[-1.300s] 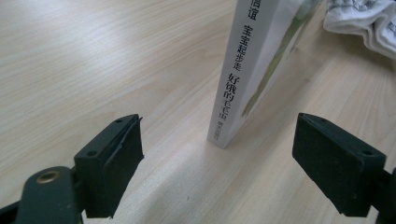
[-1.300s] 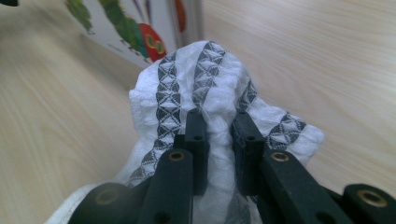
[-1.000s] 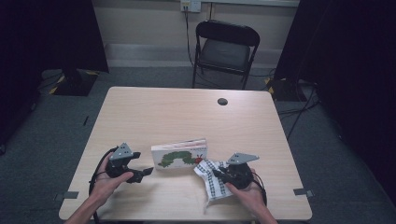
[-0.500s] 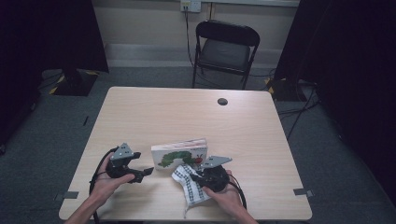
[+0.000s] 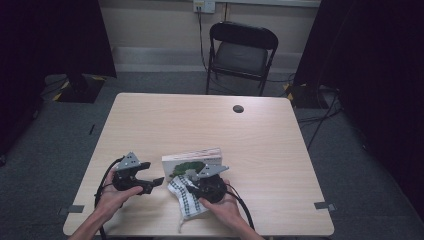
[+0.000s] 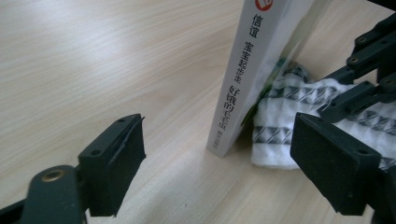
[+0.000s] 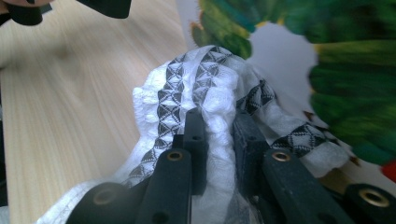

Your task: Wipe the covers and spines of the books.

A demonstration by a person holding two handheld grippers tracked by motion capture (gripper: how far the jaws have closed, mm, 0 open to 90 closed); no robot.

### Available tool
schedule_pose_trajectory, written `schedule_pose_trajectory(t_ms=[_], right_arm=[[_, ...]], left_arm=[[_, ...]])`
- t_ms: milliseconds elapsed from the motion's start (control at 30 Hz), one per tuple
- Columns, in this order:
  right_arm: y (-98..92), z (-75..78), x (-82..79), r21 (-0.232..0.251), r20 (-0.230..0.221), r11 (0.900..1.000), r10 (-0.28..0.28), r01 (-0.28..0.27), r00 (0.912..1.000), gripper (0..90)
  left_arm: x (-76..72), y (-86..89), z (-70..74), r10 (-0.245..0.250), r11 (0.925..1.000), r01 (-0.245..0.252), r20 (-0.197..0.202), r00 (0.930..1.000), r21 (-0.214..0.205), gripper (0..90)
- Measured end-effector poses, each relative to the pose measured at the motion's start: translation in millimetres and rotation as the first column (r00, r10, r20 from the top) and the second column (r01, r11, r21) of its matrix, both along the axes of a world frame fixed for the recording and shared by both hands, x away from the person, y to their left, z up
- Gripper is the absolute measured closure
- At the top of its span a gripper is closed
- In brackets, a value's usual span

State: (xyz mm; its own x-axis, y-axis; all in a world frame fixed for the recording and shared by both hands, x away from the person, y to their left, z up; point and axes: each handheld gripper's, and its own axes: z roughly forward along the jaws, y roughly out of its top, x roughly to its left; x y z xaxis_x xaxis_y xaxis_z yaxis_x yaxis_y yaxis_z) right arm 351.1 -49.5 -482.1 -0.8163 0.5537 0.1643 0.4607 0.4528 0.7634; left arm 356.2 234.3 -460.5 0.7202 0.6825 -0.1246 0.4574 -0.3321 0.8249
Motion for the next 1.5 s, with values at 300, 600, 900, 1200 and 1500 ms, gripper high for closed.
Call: schedule_pose_trajectory(t_ms=[300,600,900,1200,1500], right_arm=[[13.7,-9.5,0.4,-0.021,0.008,0.9995,0.023,-0.023,0.9997,78.1],[23.6,-12.5,-1.7,-0.014,0.005,0.999,0.043,-0.043,0.999,77.8],[20.8,-9.2,-2.7,-0.009,0.012,0.9984,0.057,-0.057,0.9983,69.6],[8.8,2.0,-5.8,0.016,0.025,0.9985,0.052,-0.052,0.9983,53.9],[4.9,-2.9,-11.9,-0.011,0.004,0.9958,0.091,-0.091,0.9958,72.2]], left_arm=[[-1.6,-0.8,0.0,-0.014,0.9997,0.014,-0.01,0.9999,0.018,16.0],[-1.6,-1.1,-0.4,-0.021,0.9995,0.021,-0.015,0.9997,0.021,16.2],[-4.2,-0.7,0.7,-0.039,0.9988,0.039,-0.009,0.9992,0.031,20.0],[-3.3,-1.4,0.4,-0.042,0.9983,0.042,-0.008,0.9991,0.04,20.4],[-3.5,-0.7,0.5,-0.029,0.999,0.03,-0.006,0.9996,0.035,20.6]])
